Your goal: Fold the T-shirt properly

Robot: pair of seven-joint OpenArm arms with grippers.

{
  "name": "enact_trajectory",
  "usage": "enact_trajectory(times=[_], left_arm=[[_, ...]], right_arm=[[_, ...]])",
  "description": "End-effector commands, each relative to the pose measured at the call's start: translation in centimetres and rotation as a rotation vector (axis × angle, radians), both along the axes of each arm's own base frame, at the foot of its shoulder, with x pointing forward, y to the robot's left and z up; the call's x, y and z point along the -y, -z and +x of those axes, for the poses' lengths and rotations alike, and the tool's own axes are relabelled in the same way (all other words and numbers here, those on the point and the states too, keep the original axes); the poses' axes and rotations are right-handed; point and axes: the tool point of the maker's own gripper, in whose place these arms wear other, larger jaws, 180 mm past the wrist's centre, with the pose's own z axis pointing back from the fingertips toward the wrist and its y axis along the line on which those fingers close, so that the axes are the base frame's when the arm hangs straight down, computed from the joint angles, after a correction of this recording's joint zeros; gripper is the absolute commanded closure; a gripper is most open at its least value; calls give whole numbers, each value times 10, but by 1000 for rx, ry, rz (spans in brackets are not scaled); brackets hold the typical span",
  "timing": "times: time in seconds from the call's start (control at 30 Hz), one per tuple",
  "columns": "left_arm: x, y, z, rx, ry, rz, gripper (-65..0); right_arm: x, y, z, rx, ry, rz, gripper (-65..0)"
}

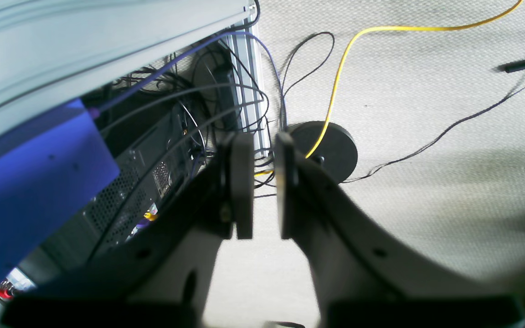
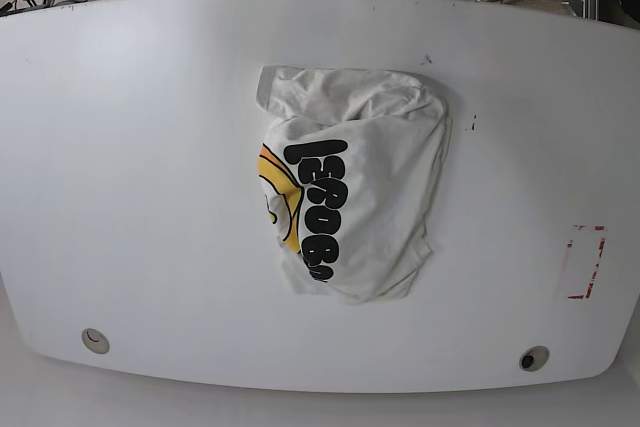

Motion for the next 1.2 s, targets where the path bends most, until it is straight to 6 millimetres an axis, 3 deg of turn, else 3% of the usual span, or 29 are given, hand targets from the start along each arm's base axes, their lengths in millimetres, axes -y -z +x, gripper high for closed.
enact_trajectory(times=[0.0, 1.17], left_arm=[[-3, 0, -1, 1, 1, 8, -294], [-2, 0, -7, -15, 2, 4, -291]], right_arm=[[2, -1, -6, -4, 0, -5, -71], [2, -1, -6, -6, -2, -4, -68]])
